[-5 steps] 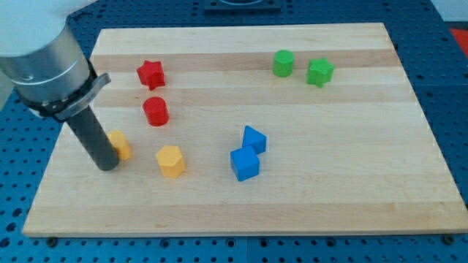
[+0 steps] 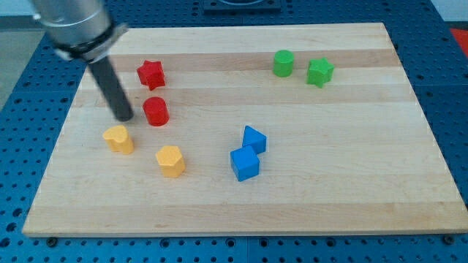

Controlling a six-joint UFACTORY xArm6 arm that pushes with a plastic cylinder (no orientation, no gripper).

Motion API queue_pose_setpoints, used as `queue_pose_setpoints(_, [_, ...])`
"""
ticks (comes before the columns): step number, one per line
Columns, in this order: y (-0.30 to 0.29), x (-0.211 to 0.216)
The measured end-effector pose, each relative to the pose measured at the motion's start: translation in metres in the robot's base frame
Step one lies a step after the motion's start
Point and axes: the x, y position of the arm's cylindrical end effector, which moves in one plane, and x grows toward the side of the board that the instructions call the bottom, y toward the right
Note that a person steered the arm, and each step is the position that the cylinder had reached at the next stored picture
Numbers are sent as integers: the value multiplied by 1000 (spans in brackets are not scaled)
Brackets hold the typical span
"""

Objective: Move the red circle towards the center

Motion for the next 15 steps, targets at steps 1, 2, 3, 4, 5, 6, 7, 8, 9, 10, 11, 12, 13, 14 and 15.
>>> queue_pose_setpoints(1, [48,-21])
queue_pose_setpoints(2, [57,-22])
queue_pose_setpoints(3, [57,-18])
queue_pose_setpoints(4, [54,6])
queue_pose_setpoints(5, [39,9])
queue_pose_setpoints(6, [12,21])
queue_pose_setpoints(7, [34,27])
queue_pose_setpoints(8, [58,31])
queue_pose_setpoints(9, [58,62])
queue_pose_setpoints(10, [77,62])
queue_pose_setpoints(11, [81,33])
queue_pose_setpoints(12, [89,11])
queue_pose_setpoints(13, [96,4])
queue_pose_setpoints(14, [97,4])
queue_pose_setpoints(15, [106,-3])
